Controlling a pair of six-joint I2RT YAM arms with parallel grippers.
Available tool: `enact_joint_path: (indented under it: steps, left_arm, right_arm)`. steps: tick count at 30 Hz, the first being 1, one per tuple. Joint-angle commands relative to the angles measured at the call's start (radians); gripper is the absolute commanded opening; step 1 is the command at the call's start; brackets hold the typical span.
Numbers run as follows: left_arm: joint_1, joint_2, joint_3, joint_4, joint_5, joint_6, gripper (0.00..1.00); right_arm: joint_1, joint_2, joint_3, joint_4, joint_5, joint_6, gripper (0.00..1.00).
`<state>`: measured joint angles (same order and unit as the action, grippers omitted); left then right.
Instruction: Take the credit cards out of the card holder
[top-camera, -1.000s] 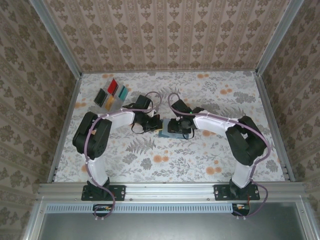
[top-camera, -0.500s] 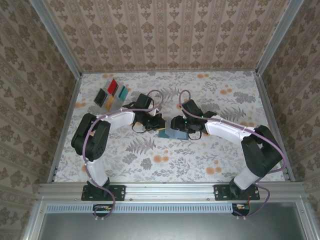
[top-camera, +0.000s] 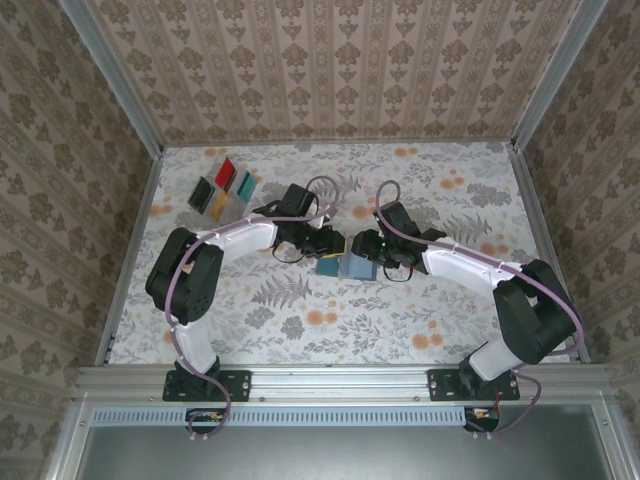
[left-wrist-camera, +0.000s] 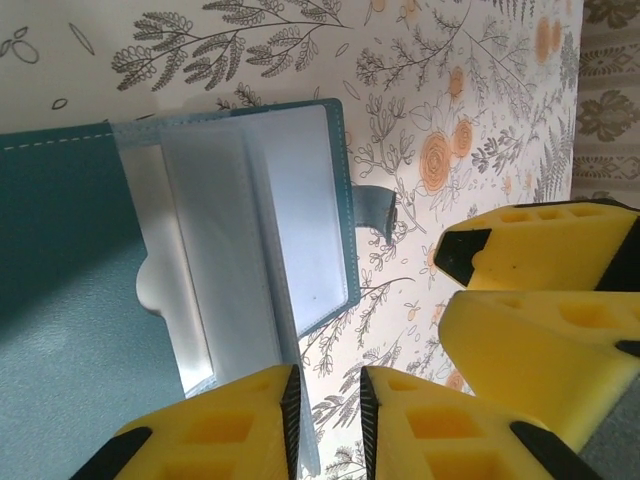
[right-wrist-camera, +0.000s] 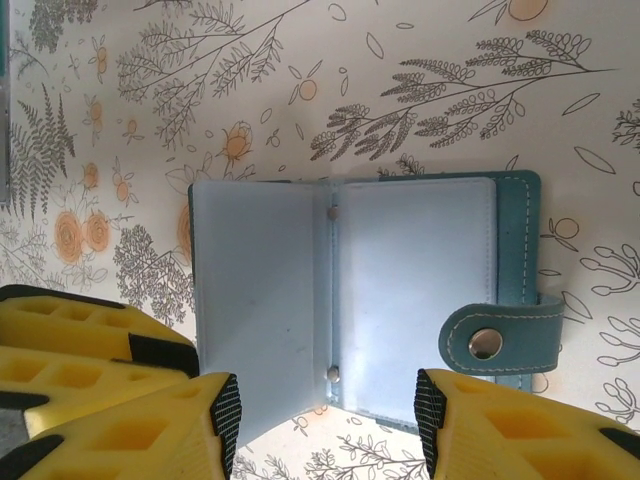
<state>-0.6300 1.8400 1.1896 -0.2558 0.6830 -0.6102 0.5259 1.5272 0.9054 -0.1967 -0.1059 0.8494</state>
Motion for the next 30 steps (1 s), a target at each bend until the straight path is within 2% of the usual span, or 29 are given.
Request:
enact_joint_path:
  steps: [1, 11, 18, 30]
  left_arm:
    - [-0.021, 0.032, 0.047, 0.003, 0.032, -0.002, 0.26]
    - [-0.041, 0.057, 0.079, -0.053, -0.007, 0.02, 0.28]
    - [-0.07, 0.076, 0.128, -0.088, 0.042, 0.073, 0.34]
    - [-0.068, 0.11, 0.139, -0.055, 0.108, 0.053, 0.39]
  right_arm:
    - [-0.007, -0.034, -0.022, 0.025, 0.0, 0.026, 0.53]
    - [-0.015, -0.051, -0.033, 0.017, 0.017, 0.034, 0.53]
    - [-0.023, -0.084, -0.052, 0.013, 0.059, 0.053, 0.53]
    - [-0.033, -0.111, -0.068, 0.023, 0.07, 0.068, 0.53]
